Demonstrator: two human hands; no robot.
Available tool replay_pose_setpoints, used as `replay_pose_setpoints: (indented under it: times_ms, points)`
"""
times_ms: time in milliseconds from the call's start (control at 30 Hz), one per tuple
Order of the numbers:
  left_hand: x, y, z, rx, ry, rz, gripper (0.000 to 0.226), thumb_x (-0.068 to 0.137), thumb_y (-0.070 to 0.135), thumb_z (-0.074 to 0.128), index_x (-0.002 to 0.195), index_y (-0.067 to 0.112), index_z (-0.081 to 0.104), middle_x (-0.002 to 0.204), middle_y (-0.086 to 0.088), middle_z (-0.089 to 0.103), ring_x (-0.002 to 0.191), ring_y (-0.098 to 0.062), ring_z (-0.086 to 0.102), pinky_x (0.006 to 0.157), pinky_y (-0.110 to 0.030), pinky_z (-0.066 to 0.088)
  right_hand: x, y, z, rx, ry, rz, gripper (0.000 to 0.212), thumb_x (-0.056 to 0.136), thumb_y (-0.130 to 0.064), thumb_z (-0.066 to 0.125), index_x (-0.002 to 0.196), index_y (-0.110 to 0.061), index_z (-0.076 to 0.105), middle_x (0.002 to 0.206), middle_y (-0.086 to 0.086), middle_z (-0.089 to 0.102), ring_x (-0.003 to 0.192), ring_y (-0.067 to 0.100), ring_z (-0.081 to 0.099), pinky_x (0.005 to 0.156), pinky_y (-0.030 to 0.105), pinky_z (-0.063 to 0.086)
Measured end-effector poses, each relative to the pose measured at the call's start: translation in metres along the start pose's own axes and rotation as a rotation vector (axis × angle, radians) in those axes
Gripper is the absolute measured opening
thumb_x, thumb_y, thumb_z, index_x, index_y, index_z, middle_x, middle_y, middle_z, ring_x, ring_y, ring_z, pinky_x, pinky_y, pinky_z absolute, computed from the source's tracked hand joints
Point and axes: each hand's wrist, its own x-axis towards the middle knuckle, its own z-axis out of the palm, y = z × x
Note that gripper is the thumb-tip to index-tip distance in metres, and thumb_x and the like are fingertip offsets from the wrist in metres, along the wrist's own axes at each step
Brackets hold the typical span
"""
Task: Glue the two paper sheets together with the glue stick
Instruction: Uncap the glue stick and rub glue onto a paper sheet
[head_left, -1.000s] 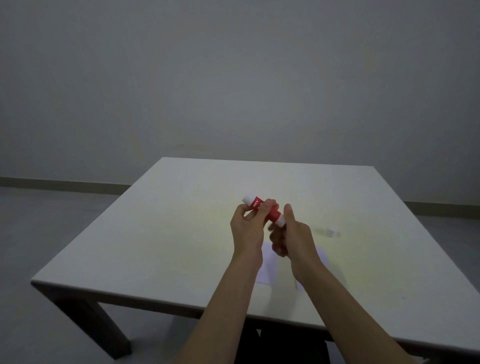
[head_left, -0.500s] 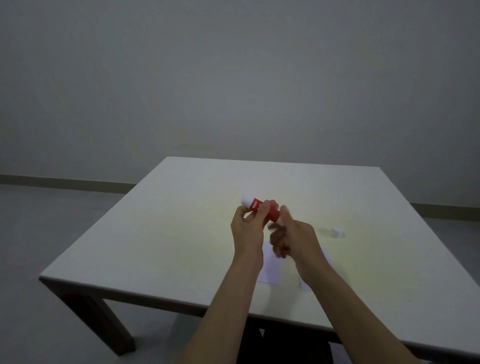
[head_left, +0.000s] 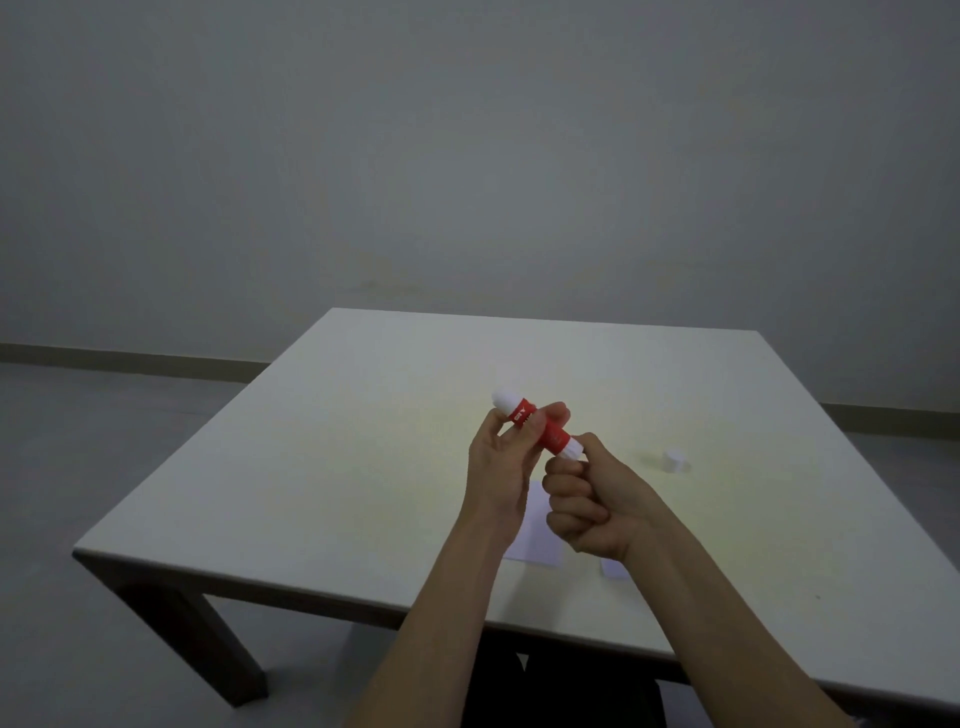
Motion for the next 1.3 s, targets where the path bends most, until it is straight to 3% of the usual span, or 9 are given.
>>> replay_pose_setpoints:
  times_ms: [267, 400, 500, 600, 733, 800, 933, 1067, 1300]
  points:
    - [0.002, 0.0, -0.02, 0.085, -0.281, -0.048, 0.021, 0.09, 0.027, 0.051, 0.104, 0.024, 0.066, 0.119, 0.006, 0.069, 0.123, -0.012, 0.056, 0.103, -0.026, 0.043, -0.004, 0.003, -0.003, -0.023, 0.008, -0.037, 0.051, 0.092, -0.036, 0.039, 0.047, -0.013, 0.04, 0.034, -0.001, 0.036, 0.022, 0.008, 0.024, 0.026, 0.013, 0.021]
    - [0.001, 0.004, -0.02, 0.317, -0.299, -0.032, 0.029, 0.088, 0.04, 0.049, 0.111, 0.038, 0.065, 0.123, 0.02, 0.064, 0.122, -0.002, 0.054, 0.101, -0.022, 0.037, -0.003, 0.004, -0.002, -0.365, 0.052, -0.369, 0.052, 0.09, -0.053, 0.041, 0.089, -0.008, 0.066, 0.069, 0.011, 0.067, 0.047, 0.018, 0.056, 0.044, 0.024, 0.047]
    - [0.009, 0.011, -0.027, 0.48, -0.348, -0.021, 0.035, 0.093, 0.034, 0.051, 0.127, 0.039, 0.051, 0.131, 0.023, 0.056, 0.126, 0.008, 0.046, 0.102, -0.009, 0.036, -0.007, -0.001, -0.01, -0.553, 0.043, -0.564, 0.026, 0.091, -0.032, 0.053, 0.105, -0.015, 0.067, 0.067, 0.006, 0.054, 0.05, 0.014, 0.05, 0.045, 0.023, 0.04]
    - [0.019, 0.026, -0.054, 0.943, -0.414, -0.039, 0.057, 0.089, 0.03, 0.06, 0.141, 0.032, 0.036, 0.147, 0.018, 0.036, 0.14, 0.001, 0.027, 0.115, -0.022, 0.022, -0.009, -0.01, -0.033, -0.709, 0.305, -0.727, 0.022, 0.091, -0.017, 0.056, 0.109, -0.014, 0.069, 0.055, 0.001, 0.049, 0.044, 0.013, 0.043, 0.043, 0.023, 0.034]
    - [0.022, 0.022, -0.09, 1.458, -0.605, -0.303, 0.076, 0.083, 0.042, 0.064, 0.147, 0.034, 0.024, 0.158, 0.016, 0.012, 0.148, -0.01, -0.003, 0.12, -0.044, -0.001, -0.002, -0.014, -0.054, -1.06, 0.557, -0.795, 0.013, 0.084, -0.019, 0.064, 0.09, -0.014, 0.075, 0.056, -0.006, 0.056, 0.049, 0.007, 0.046, 0.05, 0.017, 0.036]
    - [0.024, 0.014, -0.091, 1.606, -0.68, -0.305, 0.084, 0.08, 0.048, 0.065, 0.148, 0.034, 0.017, 0.16, 0.013, 0.001, 0.147, -0.014, -0.011, 0.119, -0.049, -0.008, 0.008, -0.007, -0.049, -1.213, 0.545, -0.8, 0.007, 0.08, -0.018, 0.068, 0.082, -0.016, 0.074, 0.073, -0.006, 0.069, 0.064, 0.004, 0.057, 0.059, 0.011, 0.04]
    - [0.028, 0.0, -0.09, 1.784, -0.699, -0.286, 0.09, 0.077, 0.055, 0.065, 0.149, 0.034, 0.015, 0.161, 0.007, -0.006, 0.147, -0.023, -0.015, 0.117, -0.053, -0.006, 0.029, 0.008, -0.038, -1.4, 0.51, -0.809, 0.014, 0.078, -0.025, 0.067, 0.088, -0.016, 0.071, 0.09, -0.001, 0.074, 0.084, 0.015, 0.064, 0.07, 0.023, 0.043]
    - [0.03, -0.003, -0.094, 1.745, -0.672, -0.279, 0.092, 0.072, 0.056, 0.069, 0.147, 0.036, 0.02, 0.161, 0.008, -0.007, 0.147, -0.021, -0.016, 0.117, -0.053, -0.005, 0.035, 0.017, -0.033, -1.648, 0.54, -0.838, 0.022, 0.084, -0.032, 0.06, 0.098, -0.016, 0.067, 0.096, 0.0, 0.071, 0.087, 0.019, 0.062, 0.073, 0.028, 0.045]
    - [0.03, -0.005, -0.096, 1.69, -0.646, -0.288, 0.092, 0.07, 0.055, 0.071, 0.146, 0.039, 0.022, 0.161, 0.009, -0.005, 0.147, -0.017, -0.015, 0.119, -0.048, -0.007, 0.011, 0.033, -0.027, -1.731, 0.161, -0.806, 0.018, 0.077, -0.033, 0.064, 0.088, -0.02, 0.07, 0.085, -0.002, 0.072, 0.071, 0.011, 0.057, 0.063, 0.018, 0.043]
